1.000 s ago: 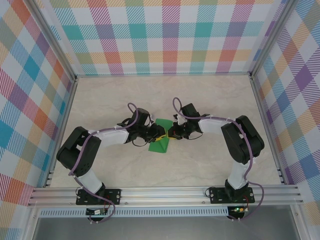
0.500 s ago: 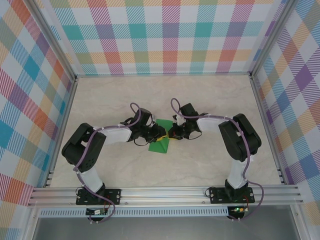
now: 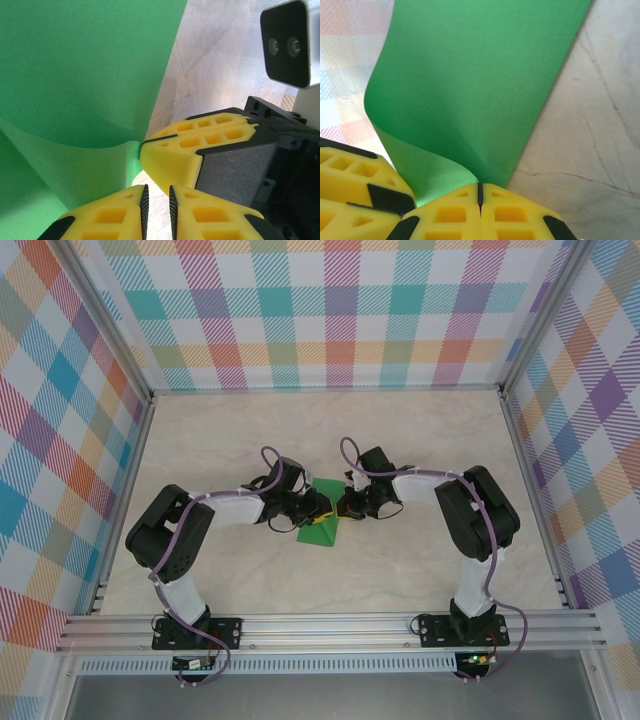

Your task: Fold a paper plane with a square sheet of paper (pick it up from the middle)

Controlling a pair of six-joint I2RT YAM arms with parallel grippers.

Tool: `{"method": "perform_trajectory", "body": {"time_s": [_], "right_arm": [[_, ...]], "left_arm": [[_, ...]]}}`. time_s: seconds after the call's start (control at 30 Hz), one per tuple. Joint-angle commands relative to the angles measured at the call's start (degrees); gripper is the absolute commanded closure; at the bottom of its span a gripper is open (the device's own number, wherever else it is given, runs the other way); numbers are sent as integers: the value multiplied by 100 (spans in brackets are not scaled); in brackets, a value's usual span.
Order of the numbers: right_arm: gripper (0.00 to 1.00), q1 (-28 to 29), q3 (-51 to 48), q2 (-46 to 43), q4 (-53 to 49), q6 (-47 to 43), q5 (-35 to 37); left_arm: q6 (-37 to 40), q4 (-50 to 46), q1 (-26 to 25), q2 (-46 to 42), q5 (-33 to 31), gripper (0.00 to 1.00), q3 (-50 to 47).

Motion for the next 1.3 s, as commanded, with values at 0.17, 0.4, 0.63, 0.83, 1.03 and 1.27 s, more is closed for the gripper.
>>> {"method": "perform_trajectory", "body": {"time_s": [0.17,0.4,0.63,0.83,1.03,1.27], "right_arm": [[99,-31,190,105,-160,-143,57],[99,-31,260,153,-189,-187,55],[99,-29,323,219,-253,-223,65],[99,-29,314,228,-287,-223,99],[99,-31,314,245,-316,-237,103],[99,-30,349,280,-335,-249,110]], "left_arm": [[47,44,-32,144,5,80,-76],[43,28,-30,160,-31,80,-130],[32,31,-32,151,-53,81,-205],[27,38,-32,169,-64,81,-240],[28,46,-32,178,-63,81,-260],[29,48,-32,202,-61,81,-263]]}}
